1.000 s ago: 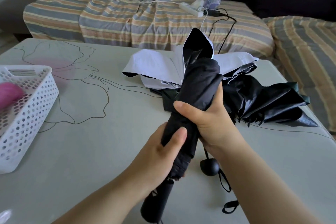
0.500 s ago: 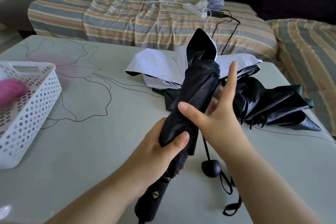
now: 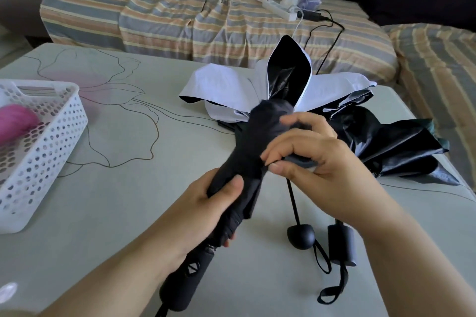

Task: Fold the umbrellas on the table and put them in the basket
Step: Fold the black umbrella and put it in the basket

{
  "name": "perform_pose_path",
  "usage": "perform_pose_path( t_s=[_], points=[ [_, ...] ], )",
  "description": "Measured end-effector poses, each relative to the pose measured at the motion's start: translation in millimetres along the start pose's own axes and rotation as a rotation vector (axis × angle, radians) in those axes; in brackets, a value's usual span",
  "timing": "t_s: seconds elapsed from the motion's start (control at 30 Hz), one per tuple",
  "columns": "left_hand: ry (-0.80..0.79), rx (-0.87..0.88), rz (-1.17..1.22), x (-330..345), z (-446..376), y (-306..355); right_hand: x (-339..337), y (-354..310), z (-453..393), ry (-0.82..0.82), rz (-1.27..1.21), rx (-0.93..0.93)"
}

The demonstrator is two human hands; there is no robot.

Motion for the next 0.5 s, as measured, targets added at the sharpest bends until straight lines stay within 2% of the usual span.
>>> perform_pose_path(
  t_s=[0.17, 0.5],
  points=[
    [-0.003, -0.01, 0.008, 2.7, -0.5, -0.7, 4.1, -11.2, -4.9, -0.131, -0.073, -0.043],
    [0.033, 0.144, -0.181, 5.2, -2.7, -7.6, 27.2, 0.5, -15.2, 0.056, 0.083, 0.024]
  ],
)
Point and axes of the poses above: each hand's wrist, its own z-axis away from the middle knuckle, its own x-axis out of the palm, y = z × x, the point moved 4 cm from there along -z, towards the middle knuckle, and after that the axes turned 4 degrees about -y, right-handed, at the moved point
